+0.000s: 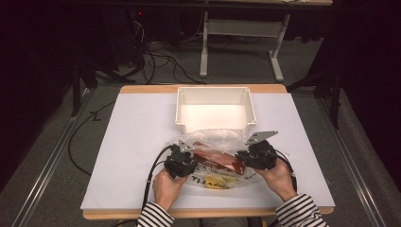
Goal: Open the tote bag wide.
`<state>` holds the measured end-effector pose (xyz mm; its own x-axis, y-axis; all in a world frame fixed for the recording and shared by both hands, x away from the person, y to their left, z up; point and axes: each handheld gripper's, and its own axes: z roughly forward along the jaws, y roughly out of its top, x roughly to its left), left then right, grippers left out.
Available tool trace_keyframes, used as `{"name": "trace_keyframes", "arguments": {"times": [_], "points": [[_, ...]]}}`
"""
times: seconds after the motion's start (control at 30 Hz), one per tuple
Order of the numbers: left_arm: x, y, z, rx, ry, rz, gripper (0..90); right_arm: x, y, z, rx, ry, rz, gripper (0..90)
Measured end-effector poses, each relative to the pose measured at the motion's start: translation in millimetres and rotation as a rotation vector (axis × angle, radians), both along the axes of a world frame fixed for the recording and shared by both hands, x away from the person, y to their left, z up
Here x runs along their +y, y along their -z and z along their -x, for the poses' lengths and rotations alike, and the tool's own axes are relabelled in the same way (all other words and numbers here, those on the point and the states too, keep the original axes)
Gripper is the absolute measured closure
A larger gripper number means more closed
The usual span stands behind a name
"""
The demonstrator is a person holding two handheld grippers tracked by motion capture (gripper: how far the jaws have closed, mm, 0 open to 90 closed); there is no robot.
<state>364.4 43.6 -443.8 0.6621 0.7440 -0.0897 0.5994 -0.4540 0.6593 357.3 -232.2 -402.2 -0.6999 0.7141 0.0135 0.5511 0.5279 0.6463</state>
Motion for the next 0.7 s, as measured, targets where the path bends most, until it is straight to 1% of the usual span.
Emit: {"name": "trace_keyframes", "arguments": {"times": [0.03, 0.07, 0.1, 0.17, 0.2, 0.27, 0.33, 0.47, 0.5, 0.53, 0.57, 0.63, 0.67, 0.7], "points": [[0.3, -0.3, -0.2, -0.004, -0.004, 0.000, 71.6, -0.6, 1.0, -4.4, 0.002, 0.009, 0.007, 79.7], [1.0, -0.7, -0.7, -0.007, -0.008, 0.000, 71.8, -1.5, 2.2, -7.8, 0.009, 0.022, 0.004, 80.1], [1.5, -0.7, -1.2, -0.011, -0.012, 0.000, 72.0, -3.9, 4.9, -13.8, 0.021, 0.036, 0.006, 80.3], [3.5, -0.7, -2.8, -0.012, -0.021, -0.003, 72.1, -8.0, 9.5, -20.8, 0.039, 0.057, 0.005, 80.5], [4.2, -0.3, -3.7, -0.013, -0.027, -0.005, 72.2, -10.1, 13.1, -24.5, 0.058, 0.077, 0.003, 80.5], [5.6, 1.0, -5.9, -0.012, -0.042, -0.008, 72.3, -14.1, 19.7, -29.5, 0.083, 0.093, 0.018, 80.5], [7.4, 3.1, -8.7, -0.003, -0.057, -0.007, 72.3, -17.2, 26.8, -33.3, 0.120, 0.110, 0.027, 80.5], [10.6, 6.8, -12.5, 0.010, -0.072, -0.011, 72.3, -21.5, 38.0, -37.3, 0.150, 0.131, 0.050, 80.5], [13.3, 10.5, -15.0, 0.019, -0.090, -0.012, 72.4, -22.4, 40.4, -38.1, 0.156, 0.137, 0.053, 80.5], [14.4, 11.7, -15.7, 0.023, -0.093, -0.014, 72.6, -23.4, 42.6, -38.8, 0.166, 0.142, 0.061, 80.5], [15.6, 13.4, -16.5, 0.028, -0.100, -0.018, 72.7, -23.8, 44.2, -39.4, 0.171, 0.142, 0.063, 80.5], [18.4, 16.5, -18.4, 0.032, -0.109, -0.029, 73.1, -24.1, 47.5, -39.9, 0.175, 0.152, 0.088, 80.6], [19.9, 18.2, -19.1, 0.036, -0.115, -0.034, 73.3, -24.6, 48.7, -40.4, 0.175, 0.153, 0.092, 80.7], [21.3, 19.3, -19.0, 0.052, -0.121, -0.041, 73.5, -25.2, 49.5, -40.8, 0.178, 0.155, 0.099, 80.7]]}}
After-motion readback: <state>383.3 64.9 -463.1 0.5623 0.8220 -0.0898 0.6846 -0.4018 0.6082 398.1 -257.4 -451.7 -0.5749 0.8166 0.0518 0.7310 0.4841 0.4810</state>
